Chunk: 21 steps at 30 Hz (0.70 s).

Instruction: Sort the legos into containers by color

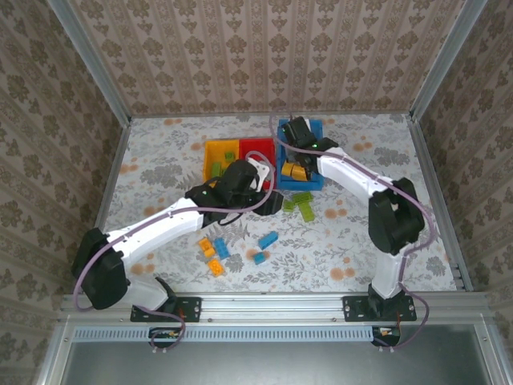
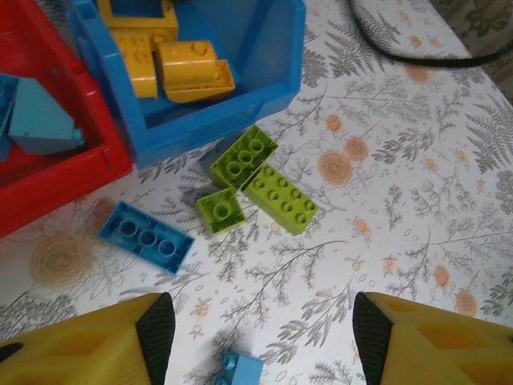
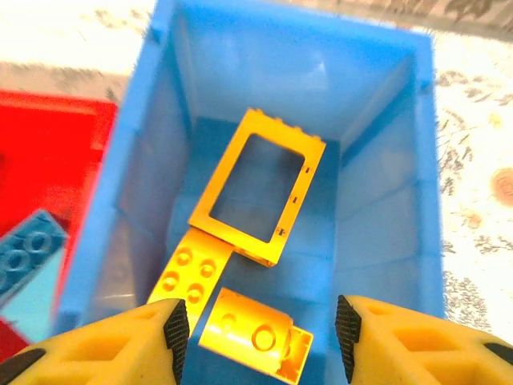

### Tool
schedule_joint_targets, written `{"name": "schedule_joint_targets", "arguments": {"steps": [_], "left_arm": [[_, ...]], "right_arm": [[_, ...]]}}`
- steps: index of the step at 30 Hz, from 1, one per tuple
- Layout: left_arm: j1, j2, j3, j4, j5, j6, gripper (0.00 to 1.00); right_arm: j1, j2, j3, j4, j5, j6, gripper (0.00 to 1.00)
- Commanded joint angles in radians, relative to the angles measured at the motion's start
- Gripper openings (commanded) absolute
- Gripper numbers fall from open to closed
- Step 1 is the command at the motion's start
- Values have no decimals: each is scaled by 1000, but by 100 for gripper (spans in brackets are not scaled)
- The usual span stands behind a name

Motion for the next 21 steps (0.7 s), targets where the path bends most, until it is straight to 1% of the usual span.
{"name": "schedule_joint_targets", "arguments": {"steps": [1,5,9,10,12,14,17,19,21], "left_arm": [[21,-55,-33,-69,-31,-27,63],[38,-105,-76,-142,-41,-29,61],[72,-148,-114,-246,-44,-51,58],[81,-161,-127,-263,-37,-53,57],[87,-176,-147,-285,-32,-56,54],[82,-174,-157,-300,-24,-55,53],[68,-129,-156,-302,-7,-87,53],[30,-73,-133,-302,2,-83,55],[-23,-17,-94,-320,-23,-46,59]], "right_arm": [[13,-156,-119,77,-21,-15,54],[36,-337,-336,157,-116,-48,53],[64,-543,-583,216,-295,-28,54],[72,-591,-642,224,-356,-18,54],[103,-677,-733,227,-433,-12,54],[142,-751,-821,238,-498,5,56],[161,-804,-903,248,-598,62,58],[178,-823,-932,241,-634,66,58],[185,-841,-950,238,-652,58,60]]}}
